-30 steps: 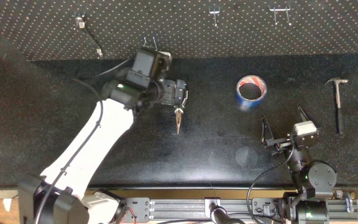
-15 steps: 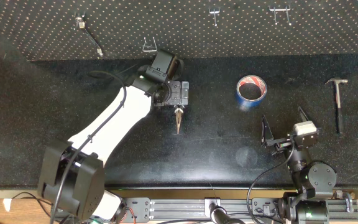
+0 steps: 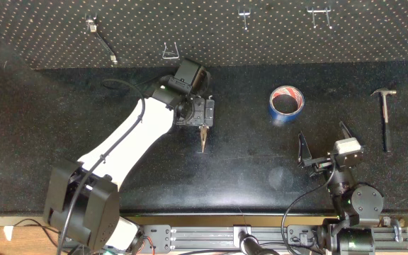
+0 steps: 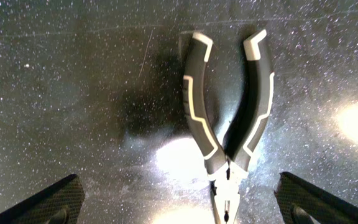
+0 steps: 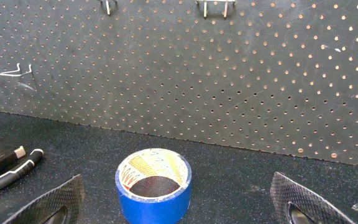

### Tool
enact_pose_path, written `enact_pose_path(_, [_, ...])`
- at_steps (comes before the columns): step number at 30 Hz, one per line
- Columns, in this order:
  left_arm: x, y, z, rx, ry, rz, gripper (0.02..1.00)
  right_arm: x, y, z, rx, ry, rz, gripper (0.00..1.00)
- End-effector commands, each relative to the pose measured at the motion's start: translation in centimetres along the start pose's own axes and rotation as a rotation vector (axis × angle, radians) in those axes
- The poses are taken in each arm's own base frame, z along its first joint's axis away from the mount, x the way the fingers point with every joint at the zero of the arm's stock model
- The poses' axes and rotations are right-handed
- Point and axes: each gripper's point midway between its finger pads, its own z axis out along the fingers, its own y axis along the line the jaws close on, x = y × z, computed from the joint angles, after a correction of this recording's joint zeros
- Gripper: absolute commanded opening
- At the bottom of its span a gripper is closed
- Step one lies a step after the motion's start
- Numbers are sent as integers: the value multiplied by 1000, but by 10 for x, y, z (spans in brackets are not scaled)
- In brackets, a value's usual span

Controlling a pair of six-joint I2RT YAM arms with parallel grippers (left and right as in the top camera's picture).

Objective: Place Tools Onto Pegboard

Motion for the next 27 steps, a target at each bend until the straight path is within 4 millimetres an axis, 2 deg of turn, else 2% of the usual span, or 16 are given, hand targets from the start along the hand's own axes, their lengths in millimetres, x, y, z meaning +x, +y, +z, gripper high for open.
enact_pose_path(1, [-2,-15,-1,44,-1,-77,996,0,3,0,-16,-1,11,976])
enact_pose_path(5, [-1,-22,-2,5,-31,-201,996,0,3,0,-16,-1,11,976])
enact_pose_path(10, [-7,-32,-7,-17,-73,-182,996,0,3,0,-16,-1,11,976])
enact_pose_path(16, [-14,-21,-5,-82,5,-230,996,0,3,0,-16,-1,11,976])
enact_pose_path(21, [-21,-27,10,-104,48,-226,996,0,3,0,-16,-1,11,976])
enact_pose_path(27, [-13,-28,32,-120,108,-221,996,0,3,0,-16,-2,11,976])
